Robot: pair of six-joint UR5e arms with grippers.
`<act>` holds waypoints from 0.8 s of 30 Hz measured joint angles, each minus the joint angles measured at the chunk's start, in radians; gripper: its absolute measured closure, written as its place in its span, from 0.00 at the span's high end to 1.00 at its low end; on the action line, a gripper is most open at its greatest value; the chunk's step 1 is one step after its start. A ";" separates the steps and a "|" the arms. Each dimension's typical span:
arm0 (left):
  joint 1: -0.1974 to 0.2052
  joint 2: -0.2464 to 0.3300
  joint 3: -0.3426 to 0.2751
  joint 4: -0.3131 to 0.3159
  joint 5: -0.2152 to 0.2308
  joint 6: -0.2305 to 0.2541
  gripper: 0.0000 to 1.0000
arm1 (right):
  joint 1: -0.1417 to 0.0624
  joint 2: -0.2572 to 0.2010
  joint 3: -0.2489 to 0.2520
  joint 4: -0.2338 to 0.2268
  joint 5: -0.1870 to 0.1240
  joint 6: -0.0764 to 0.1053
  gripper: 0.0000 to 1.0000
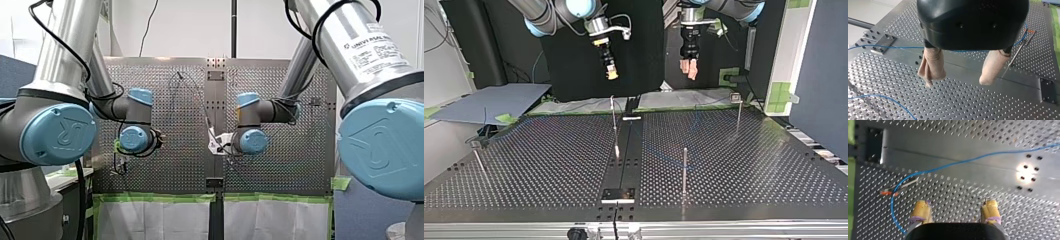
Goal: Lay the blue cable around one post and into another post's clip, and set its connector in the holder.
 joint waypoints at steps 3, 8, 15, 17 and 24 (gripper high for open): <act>0.000 0.000 0.000 -0.002 -0.001 -0.001 1.00 | 0.008 0.000 -0.003 -0.005 0.003 0.000 0.99; 0.000 0.000 0.000 -0.003 -0.003 -0.002 1.00 | 0.012 0.001 -0.004 -0.006 0.006 0.005 0.99; 0.000 0.000 0.000 -0.003 -0.004 -0.010 1.00 | 0.012 0.002 -0.005 -0.005 0.007 0.006 0.99; 0.000 0.000 0.000 -0.003 -0.004 -0.010 1.00 | 0.012 0.002 -0.005 -0.004 0.007 0.006 0.99; 0.001 0.000 0.002 -0.002 -0.005 -0.010 1.00 | 0.012 0.001 -0.013 0.010 0.006 0.000 0.99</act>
